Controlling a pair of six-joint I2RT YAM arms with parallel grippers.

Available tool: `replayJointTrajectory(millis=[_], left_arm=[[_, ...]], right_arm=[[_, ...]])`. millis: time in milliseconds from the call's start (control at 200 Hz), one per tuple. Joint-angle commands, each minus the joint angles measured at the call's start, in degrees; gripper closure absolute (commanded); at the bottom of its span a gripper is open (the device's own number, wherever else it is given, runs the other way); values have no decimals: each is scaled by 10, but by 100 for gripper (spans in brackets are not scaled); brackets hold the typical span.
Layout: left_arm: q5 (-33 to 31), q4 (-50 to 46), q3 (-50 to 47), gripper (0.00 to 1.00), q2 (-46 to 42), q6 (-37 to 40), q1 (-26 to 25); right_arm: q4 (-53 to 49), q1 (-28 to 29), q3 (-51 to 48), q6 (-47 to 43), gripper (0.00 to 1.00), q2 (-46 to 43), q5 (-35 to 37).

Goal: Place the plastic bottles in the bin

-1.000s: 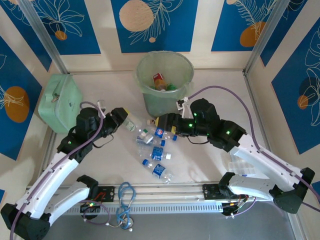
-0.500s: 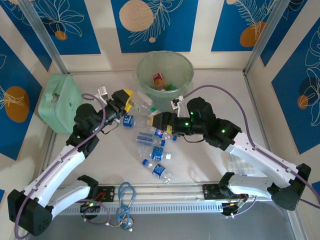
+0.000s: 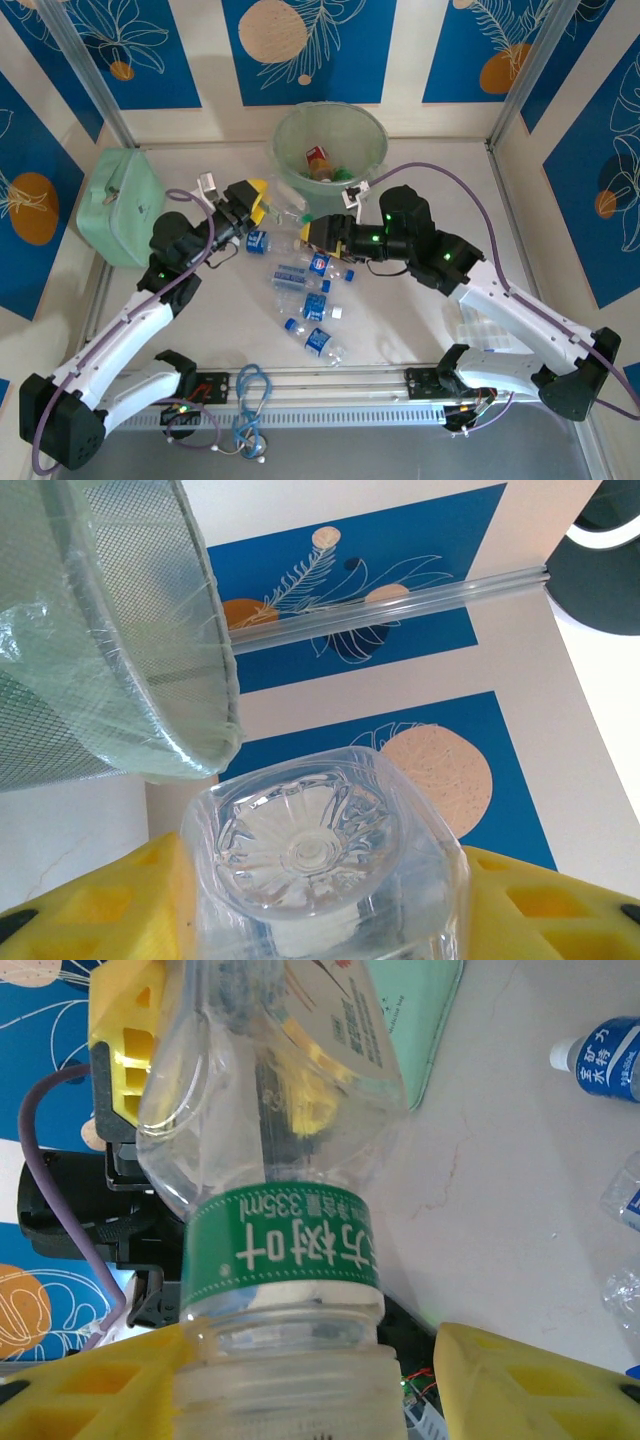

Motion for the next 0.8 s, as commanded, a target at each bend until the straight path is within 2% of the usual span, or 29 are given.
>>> replayJointTrajectory(millis=[0,165,285,345,465,640,795], left_arm=[[23,37,-5,53,-6,-4,4],[24,29,-10,54,-8,0,4],[21,8,-8,50,-14,13,4],[20,-11,-3,38,-18,26,4],[4,-114,24,0,-39,83,4],[-26,-251,75,0,-75,189,4],[-51,-377,127,0,-79,272,4]], right_arm=[[-2,-5,22,-3,46,6,-1],[-4,-6,26,-4,58,8,0],[-15,-6,31,-8,61,9,5],[-26,-8,36,-11,62,9,9],[-52,-19,53,-22,64,11,12],[-94,-58,96,-46,64,21,7],[-121,-122,148,-69,64,42,-18]])
